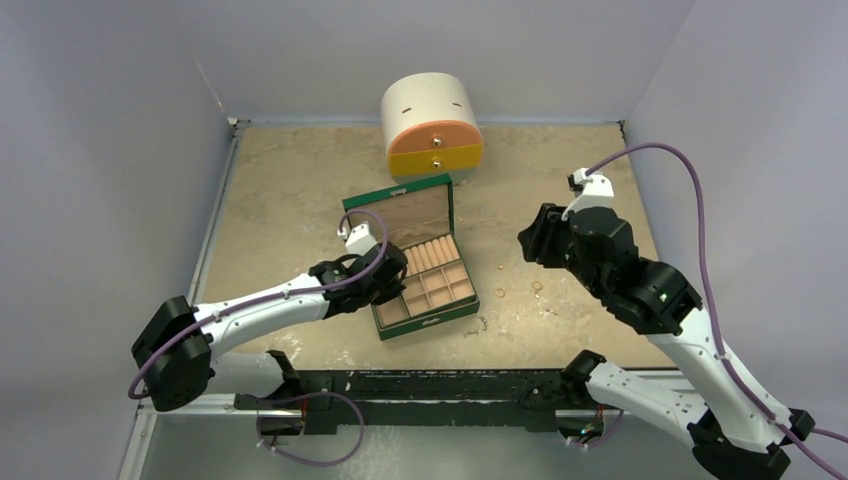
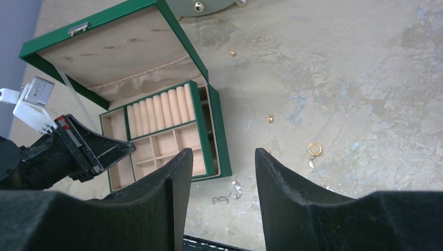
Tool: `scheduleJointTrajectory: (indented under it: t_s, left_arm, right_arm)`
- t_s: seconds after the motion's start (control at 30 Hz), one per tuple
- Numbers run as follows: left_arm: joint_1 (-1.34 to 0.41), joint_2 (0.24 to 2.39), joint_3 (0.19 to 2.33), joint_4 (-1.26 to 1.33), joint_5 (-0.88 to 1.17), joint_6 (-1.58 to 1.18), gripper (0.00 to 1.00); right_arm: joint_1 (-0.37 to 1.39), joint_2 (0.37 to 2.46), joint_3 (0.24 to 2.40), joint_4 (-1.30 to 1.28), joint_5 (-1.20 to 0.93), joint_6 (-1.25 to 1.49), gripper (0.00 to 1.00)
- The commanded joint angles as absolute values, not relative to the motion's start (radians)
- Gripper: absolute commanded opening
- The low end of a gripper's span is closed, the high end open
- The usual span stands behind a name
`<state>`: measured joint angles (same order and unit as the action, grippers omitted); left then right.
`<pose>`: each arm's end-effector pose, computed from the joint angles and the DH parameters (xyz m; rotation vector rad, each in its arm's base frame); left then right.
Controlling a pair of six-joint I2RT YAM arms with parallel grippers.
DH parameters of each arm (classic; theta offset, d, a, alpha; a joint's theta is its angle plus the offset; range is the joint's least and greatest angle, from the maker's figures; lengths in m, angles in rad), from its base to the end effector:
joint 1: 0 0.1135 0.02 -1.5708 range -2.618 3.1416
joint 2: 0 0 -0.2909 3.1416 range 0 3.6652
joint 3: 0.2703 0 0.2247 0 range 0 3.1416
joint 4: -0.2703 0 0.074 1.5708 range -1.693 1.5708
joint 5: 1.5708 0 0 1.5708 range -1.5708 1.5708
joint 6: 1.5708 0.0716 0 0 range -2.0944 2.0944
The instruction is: Organize the mixed jewelry
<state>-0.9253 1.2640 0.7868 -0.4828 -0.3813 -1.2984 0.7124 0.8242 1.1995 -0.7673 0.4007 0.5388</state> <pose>0.1612 -0.1698 0.2296 -0.6118 2.4233 -0.4918 0.1176 0.0646 0.4088 0.0942 1.9533 0.4398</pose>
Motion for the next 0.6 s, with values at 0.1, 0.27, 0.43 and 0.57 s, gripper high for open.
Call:
scheduleJointTrajectory:
  t_s: [0.1, 0.27, 0.43, 0.57]
  left_arm:
    - [-0.924, 1.268, 0.766, -0.514, -0.393, -1.298, 0.00]
    - [-0.923, 1.289, 0.765, -0.521, -0.399, -1.301, 0.00]
    - [-0.924, 1.299, 0.768, -0.528, -0.403, -1.304, 0.00]
    - [-0.923, 1.302, 0.781, -0.541, -0.410, -1.303, 0.10]
  right_arm:
    - [0.715, 0.816, 1.189, -0.726, 0.395, 0.560, 0.50]
    - [0.715, 0.812, 1.172, -0.721, 0.393, 0.564, 0.51]
    - [0.715, 0.813, 1.164, -0.721, 0.390, 0.566, 0.52]
    - [0.715, 0.813, 1.162, -0.725, 0.388, 0.569, 0.53]
